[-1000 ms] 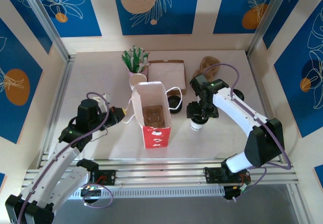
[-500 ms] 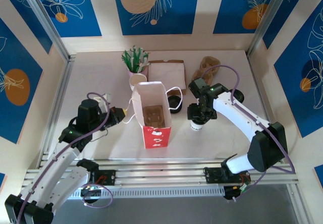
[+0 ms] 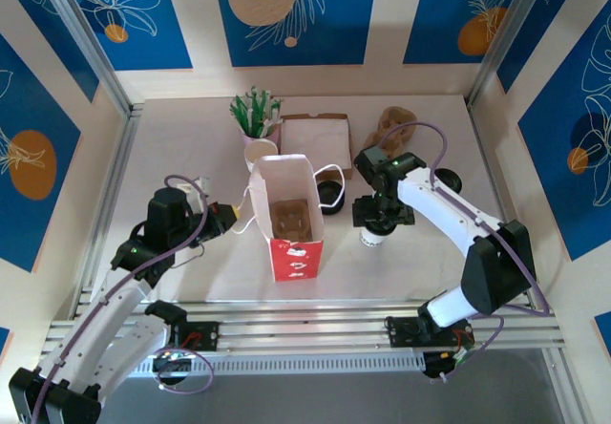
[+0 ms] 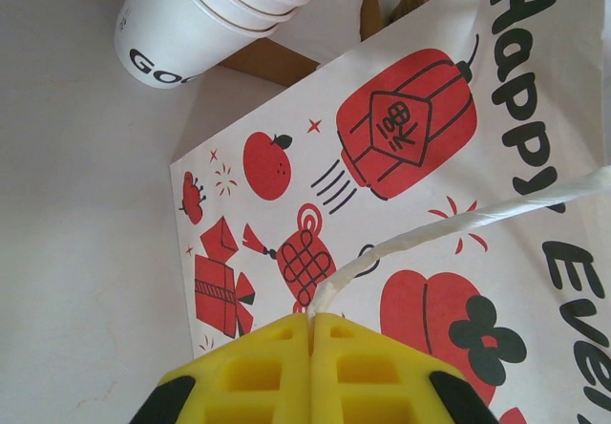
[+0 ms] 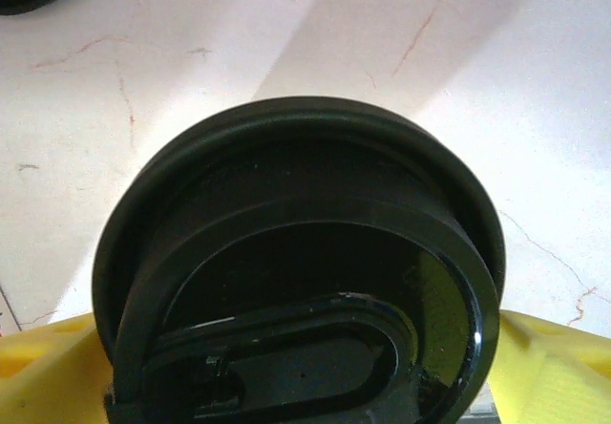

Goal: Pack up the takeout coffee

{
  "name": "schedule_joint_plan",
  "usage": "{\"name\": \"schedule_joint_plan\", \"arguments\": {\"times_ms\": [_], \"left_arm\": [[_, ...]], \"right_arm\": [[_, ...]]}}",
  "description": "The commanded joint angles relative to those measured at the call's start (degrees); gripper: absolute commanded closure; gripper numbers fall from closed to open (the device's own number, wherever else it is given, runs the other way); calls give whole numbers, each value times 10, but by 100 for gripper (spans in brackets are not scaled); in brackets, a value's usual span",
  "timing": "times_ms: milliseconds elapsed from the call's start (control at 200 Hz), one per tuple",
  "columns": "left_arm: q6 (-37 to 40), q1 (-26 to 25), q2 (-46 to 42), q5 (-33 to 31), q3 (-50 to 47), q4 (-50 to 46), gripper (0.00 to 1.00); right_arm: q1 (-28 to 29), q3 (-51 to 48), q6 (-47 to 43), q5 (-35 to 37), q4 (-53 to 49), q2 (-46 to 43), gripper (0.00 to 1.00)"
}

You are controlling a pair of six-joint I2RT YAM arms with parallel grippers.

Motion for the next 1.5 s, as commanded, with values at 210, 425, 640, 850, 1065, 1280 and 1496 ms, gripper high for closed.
{"name": "schedule_joint_plan", "arguments": {"times_ms": [210, 425, 640, 850, 1065, 1280, 1496], "left_arm": [[21, -11, 9, -6, 24, -18, 100], [27, -11, 7, -11, 28, -28, 100], [31, -12, 11, -12, 30, -33, 100], [35, -12, 8, -16, 30, -39, 100], [37, -13, 9, -18, 30, -40, 100], [38, -13, 10, -19, 31, -40, 100], [37, -13, 10, -18, 33, -38, 100]], "right_arm": [[-16, 37, -16, -35, -29, 1, 1], [-12, 1, -10, -33, -6, 6, 1], [-12, -15, -11, -27, 12, 24, 1], [-12, -20, -13, -36, 24, 27, 6], [-16, -19, -13, -36, 20, 18, 10], [-13, 9, -8, -23, -14, -20, 13], [5, 68, -13, -15, -71, -56, 13]]}}
